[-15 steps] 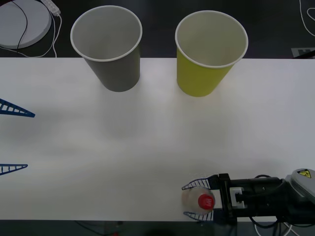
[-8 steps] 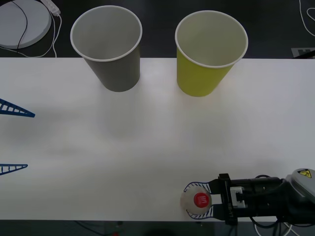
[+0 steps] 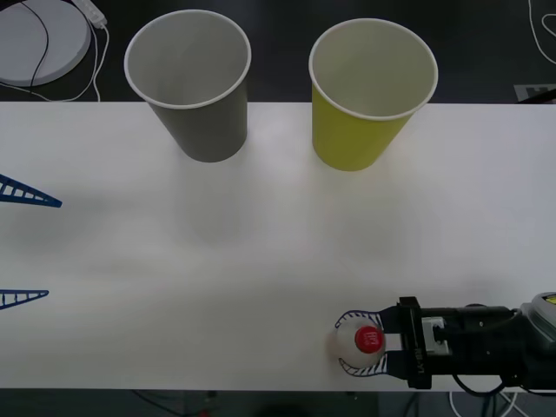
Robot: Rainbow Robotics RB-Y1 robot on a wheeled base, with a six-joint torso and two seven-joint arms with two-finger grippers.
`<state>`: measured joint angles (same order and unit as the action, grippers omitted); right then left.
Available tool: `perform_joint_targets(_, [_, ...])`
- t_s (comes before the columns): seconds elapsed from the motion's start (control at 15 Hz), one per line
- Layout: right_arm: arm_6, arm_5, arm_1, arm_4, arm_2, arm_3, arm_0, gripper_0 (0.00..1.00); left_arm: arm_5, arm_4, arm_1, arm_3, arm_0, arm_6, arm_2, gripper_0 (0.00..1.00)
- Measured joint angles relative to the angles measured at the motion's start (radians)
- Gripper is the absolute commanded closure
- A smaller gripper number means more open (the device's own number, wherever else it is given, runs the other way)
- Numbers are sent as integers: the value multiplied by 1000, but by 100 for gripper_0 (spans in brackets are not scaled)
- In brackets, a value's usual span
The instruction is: Put the can into the green bin and the plastic bottle into the gray bin
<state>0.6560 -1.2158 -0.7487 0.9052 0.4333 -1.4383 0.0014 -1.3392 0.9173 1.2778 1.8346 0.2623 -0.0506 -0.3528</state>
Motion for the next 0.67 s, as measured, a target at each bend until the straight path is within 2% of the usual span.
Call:
perform_joint_targets(0.4, [-52, 0, -41, -41, -73, -41, 22, 100, 0, 0, 0, 0, 0, 0, 0, 0])
perform_joint_targets(0.67, [-144, 1, -67, -45, -150, -94, 52, 100, 0, 0, 0, 0, 0, 0, 0, 0])
